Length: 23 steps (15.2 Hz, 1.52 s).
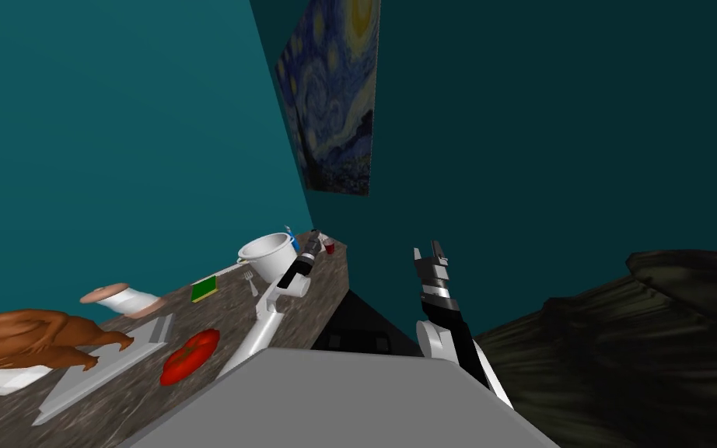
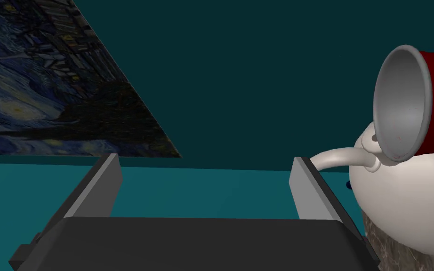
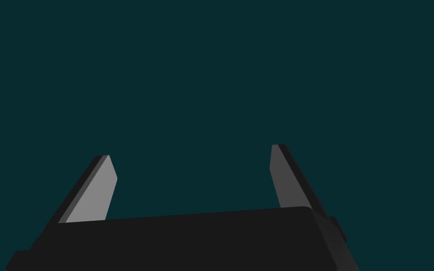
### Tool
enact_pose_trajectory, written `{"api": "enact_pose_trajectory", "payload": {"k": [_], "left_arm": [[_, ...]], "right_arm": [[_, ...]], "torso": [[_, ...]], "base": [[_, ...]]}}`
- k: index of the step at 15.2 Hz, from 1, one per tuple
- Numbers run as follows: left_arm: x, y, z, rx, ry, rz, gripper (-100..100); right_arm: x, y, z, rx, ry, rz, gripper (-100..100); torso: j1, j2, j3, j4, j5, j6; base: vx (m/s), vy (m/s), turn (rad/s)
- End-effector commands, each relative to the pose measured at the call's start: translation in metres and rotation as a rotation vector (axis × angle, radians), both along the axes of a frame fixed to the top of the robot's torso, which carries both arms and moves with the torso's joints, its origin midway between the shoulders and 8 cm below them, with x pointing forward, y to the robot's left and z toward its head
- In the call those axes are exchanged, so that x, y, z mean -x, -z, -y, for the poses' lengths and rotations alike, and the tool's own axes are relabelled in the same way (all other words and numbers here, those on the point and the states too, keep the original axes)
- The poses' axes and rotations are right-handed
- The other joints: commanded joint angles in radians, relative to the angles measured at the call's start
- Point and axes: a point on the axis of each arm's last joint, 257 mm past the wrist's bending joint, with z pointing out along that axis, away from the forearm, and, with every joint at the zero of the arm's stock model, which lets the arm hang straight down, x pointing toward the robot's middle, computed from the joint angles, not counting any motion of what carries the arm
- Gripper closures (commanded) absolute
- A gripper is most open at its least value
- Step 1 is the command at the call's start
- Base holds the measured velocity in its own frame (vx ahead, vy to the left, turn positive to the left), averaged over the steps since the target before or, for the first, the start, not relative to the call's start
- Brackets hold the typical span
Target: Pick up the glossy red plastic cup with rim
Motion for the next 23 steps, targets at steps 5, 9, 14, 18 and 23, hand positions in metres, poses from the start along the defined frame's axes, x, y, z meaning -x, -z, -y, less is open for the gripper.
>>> {"api": "enact_pose_trajectory", "payload": {"k": [5,9,14,18,23], "left_arm": [[-0.033,0.027,-0.008,-0.029,-0.019,-0.122,-100],[-0.048,0.043,-0.013,-0.040,-0.032,-0.198,-100],[-0.075,0.064,-0.019,-0.056,-0.051,-0.309,-100],[-0.087,0.079,-0.023,-0.061,-0.064,-0.385,-100],[-0.096,0.094,-0.026,-0.065,-0.076,-0.468,-100]], "right_arm": [[0.000,0.000,0.000,0.000,0.000,0.000,0],[0.000,0.000,0.000,0.000,0.000,0.000,0],[0.000,0.000,0.000,0.000,0.000,0.000,0],[0.000,0.000,0.000,0.000,0.000,0.000,0],[0.000,0.000,0.000,0.000,0.000,0.000,0]], "torso": [[0.000,0.000,0.000,0.000,0.000,0.000],[0.000,0.000,0.000,0.000,0.000,0.000],[0.001,0.000,0.000,0.000,0.000,0.000],[0.001,-0.001,0.000,0.000,0.000,0.000],[0.001,-0.001,0.000,0.000,0.000,0.000]], "base": [[-0.014,-0.029,0.037],[-0.015,-0.025,0.033],[-0.014,-0.019,0.034],[-0.007,-0.013,0.021],[-0.006,-0.011,0.018]]}}
